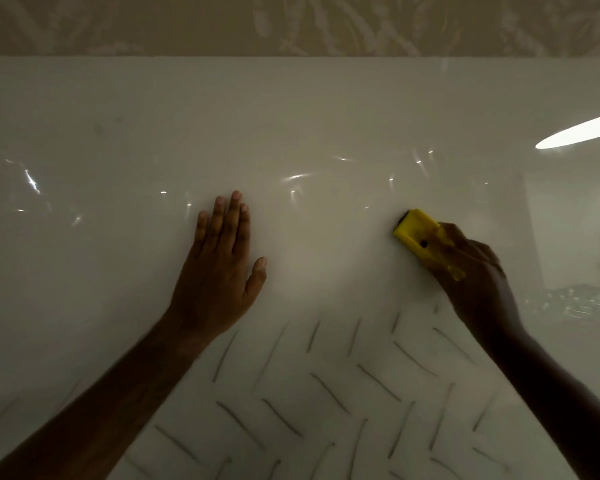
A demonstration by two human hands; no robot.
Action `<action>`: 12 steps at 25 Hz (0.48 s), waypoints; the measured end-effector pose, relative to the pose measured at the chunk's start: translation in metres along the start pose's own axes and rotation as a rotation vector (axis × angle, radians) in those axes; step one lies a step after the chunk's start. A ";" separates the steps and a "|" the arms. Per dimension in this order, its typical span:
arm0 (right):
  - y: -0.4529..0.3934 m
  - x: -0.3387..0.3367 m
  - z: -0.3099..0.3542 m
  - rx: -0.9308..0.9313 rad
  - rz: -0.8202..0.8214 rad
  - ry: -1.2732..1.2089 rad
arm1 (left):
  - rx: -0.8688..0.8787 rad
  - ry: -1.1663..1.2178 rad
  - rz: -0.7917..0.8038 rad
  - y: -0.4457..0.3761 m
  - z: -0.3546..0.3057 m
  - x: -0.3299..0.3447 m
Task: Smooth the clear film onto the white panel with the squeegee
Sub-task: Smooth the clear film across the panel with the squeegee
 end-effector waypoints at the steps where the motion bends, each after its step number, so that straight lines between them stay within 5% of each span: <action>1: 0.007 0.008 0.013 -0.063 0.008 0.010 | -0.002 0.001 -0.008 0.000 -0.001 -0.001; 6: 0.088 0.024 0.027 -0.265 0.144 0.045 | -0.008 0.014 -0.001 0.000 -0.003 0.001; 12: 0.037 -0.025 -0.059 0.007 0.064 0.077 | -0.007 0.013 0.006 -0.001 -0.005 -0.001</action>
Point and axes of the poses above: each hand's wrist, its own y-axis away from the middle knuckle, its own x-axis out of the palm, z = x × y, the point moved 10 cm from there along -y, towards the middle knuckle, and after that the axes turned 12 degrees about -y, right-handed, at the moved point
